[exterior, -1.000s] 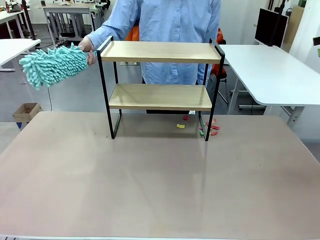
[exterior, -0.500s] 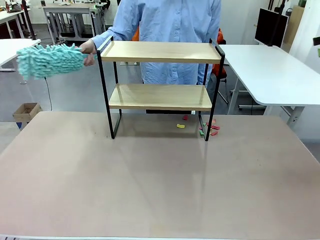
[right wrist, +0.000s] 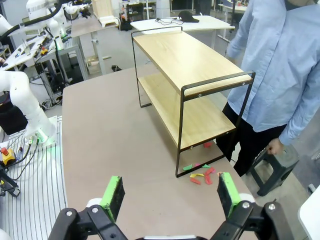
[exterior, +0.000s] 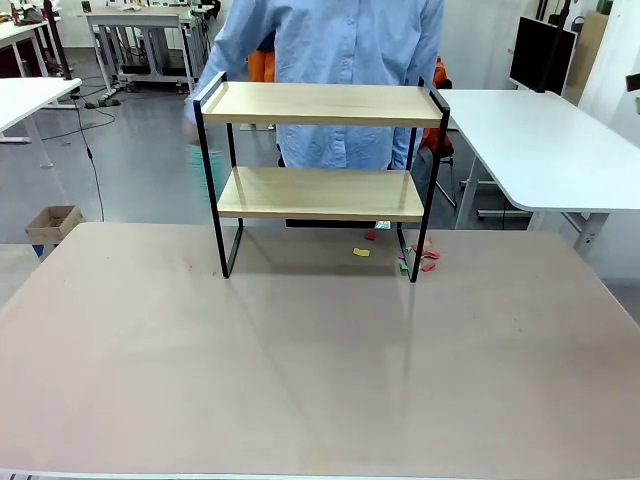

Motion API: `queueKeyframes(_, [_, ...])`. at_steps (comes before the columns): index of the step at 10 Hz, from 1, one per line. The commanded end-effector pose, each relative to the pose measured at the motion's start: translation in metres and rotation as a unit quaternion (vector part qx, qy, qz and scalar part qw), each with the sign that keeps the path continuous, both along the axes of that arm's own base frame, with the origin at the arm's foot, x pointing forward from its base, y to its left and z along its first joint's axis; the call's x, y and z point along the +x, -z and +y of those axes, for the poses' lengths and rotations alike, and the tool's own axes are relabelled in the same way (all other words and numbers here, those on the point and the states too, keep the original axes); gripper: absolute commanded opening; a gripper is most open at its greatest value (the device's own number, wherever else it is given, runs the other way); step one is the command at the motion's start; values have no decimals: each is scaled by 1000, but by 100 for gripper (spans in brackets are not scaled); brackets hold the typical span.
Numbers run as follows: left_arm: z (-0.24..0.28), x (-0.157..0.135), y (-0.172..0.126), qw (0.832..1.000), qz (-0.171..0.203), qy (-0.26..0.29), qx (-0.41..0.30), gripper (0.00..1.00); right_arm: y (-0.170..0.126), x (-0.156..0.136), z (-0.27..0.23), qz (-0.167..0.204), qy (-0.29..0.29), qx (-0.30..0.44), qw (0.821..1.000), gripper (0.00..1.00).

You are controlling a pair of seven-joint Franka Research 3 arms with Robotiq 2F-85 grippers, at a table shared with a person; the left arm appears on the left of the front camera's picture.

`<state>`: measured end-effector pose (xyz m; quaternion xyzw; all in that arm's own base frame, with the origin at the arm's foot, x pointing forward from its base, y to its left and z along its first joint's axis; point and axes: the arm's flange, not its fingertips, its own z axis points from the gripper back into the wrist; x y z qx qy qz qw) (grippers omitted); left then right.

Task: Clean the shelf.
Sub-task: Hand the Duster back to the human.

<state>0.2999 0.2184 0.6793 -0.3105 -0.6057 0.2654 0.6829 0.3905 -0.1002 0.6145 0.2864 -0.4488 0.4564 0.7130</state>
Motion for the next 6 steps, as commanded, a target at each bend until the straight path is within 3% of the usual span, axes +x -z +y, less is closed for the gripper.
queueKeyframes(1, [3, 0, -1, 1000, 0, 0, 1, 100, -2, 0, 0, -3, -3, -5, 1000, 100])
queueKeyframes(6, [3, 0, -1, 1000, 0, 0, 1, 100, -2, 0, 0, -3, -3, -5, 1000, 100])
